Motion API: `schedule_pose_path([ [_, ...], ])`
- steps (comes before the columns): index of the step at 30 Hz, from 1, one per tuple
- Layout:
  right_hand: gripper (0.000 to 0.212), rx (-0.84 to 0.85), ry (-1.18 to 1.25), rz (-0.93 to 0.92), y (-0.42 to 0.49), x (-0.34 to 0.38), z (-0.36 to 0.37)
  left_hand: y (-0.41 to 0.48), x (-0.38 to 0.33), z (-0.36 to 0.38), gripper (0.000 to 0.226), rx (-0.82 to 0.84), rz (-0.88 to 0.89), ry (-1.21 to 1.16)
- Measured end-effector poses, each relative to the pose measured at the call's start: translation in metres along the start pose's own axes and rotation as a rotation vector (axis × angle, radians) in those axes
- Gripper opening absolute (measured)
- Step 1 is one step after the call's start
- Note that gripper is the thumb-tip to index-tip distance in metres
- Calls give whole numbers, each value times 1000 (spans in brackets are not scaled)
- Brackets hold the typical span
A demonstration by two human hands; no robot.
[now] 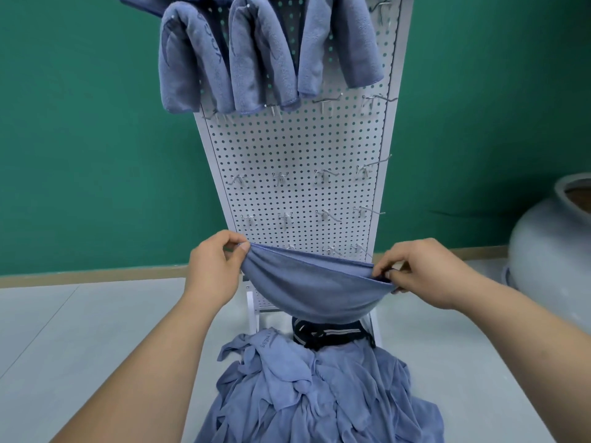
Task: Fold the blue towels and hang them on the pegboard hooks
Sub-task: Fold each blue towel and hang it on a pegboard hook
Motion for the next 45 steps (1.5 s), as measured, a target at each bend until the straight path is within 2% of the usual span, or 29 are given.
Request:
schedule_pose_path([
  [3,32,83,-192,17,-1,-7,6,-1,-3,1,11,-7,0,-9],
  [6,22,129,-223,30,-4,-7,4,-1,-2,-3,8,-46,-12,0],
  [11,35,-21,-298,-18,-5,-12,-8,-1,6,-9,6,-69,-50,42],
  [12,34,-50,-249,-46,-5,-8,-10,-1,7,-8,6,-61,-54,76],
  [15,19,-39,288,-52,-10,1,-20,0,13,-6,8,-37,-92,133],
  [16,16,-46,383,-40,-11,0,-24,0,15,-5,9,-21,-104,137],
  [17,13,-85,358,-36,-11,-5,-28,0,16,-5,9,-6,-103,140],
  [20,11,-205,36,51,-10,-27,-30,-1,9,0,8,27,-48,146],
  [22,9,-273,-51,91,-8,-34,-32,-2,2,3,8,32,-4,145],
  [28,9,-439,-17,89,-10,-31,-44,-3,-8,-3,6,-19,36,84],
  [33,19,-610,54,113,-14,-31,-54,-5,-16,-8,5,-82,61,46],
  [36,26,-627,22,81,-10,-30,-51,-4,-18,-7,6,-101,60,9],
  [38,14,-628,-37,43,-7,-26,-49,-4,-19,-4,6,-95,43,-43],
  [40,7,-599,68,72,-5,-29,-45,-5,-20,-2,5,-88,-6,-147],
  [45,17,-383,1014,144,4,-41,-26,-4,-14,5,19,-36,-239,-622],
])
Point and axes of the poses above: each hand's wrist, its own y-axis towards the middle knuckle, its own z-axis out of the palm, x = y × z, the point moved 7 cm from there along y, towards the middle knuckle, and after that the axes turned 3 degrees about -y, right-handed, at the moved point
